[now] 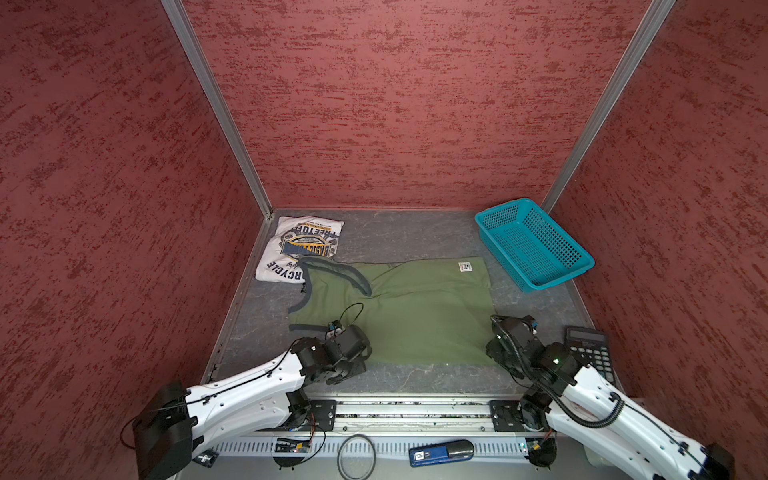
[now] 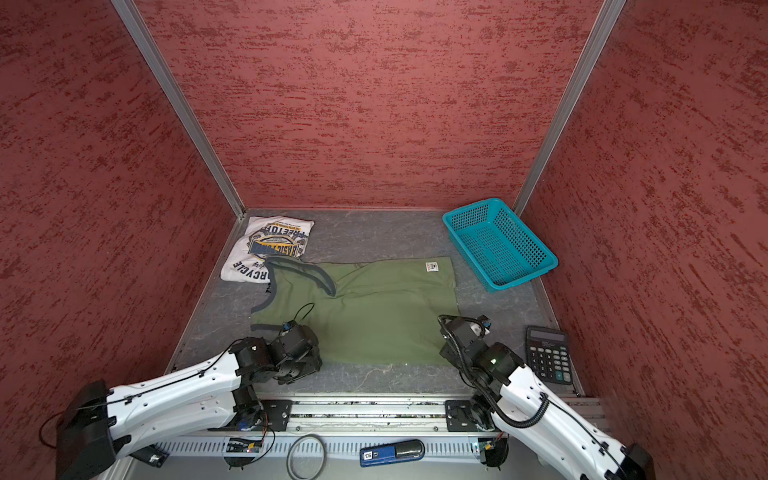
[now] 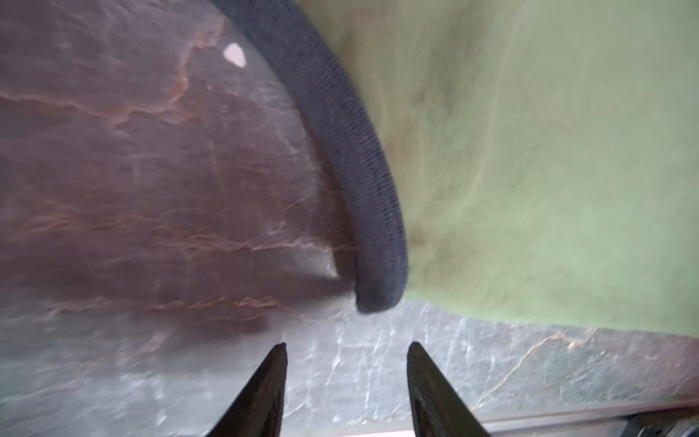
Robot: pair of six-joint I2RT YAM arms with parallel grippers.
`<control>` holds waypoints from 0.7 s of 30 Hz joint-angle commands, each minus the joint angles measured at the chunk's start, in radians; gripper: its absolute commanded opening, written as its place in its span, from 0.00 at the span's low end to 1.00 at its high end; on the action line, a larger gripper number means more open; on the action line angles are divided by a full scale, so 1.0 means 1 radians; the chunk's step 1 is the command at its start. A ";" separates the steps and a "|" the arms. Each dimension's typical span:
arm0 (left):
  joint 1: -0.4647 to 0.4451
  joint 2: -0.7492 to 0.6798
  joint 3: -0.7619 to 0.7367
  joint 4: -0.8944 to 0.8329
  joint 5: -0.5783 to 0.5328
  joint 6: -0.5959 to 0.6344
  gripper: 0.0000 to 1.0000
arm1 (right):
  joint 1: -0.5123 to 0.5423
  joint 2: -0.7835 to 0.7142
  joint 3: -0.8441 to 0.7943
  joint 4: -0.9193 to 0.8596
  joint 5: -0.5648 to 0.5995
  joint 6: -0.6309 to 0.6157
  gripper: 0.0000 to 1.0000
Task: Fold and stack the tank tops
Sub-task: 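Release the trim and move both grippers to the tank top's near corners, then grasp the near corners of the green tank top with both grippers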
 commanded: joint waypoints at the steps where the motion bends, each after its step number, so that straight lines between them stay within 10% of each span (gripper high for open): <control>1: -0.008 0.028 -0.017 0.138 -0.045 -0.050 0.51 | -0.006 -0.016 -0.011 -0.095 0.082 0.168 0.53; 21: -0.009 0.146 -0.013 0.233 -0.082 -0.063 0.35 | -0.007 0.094 -0.063 0.005 0.133 0.225 0.44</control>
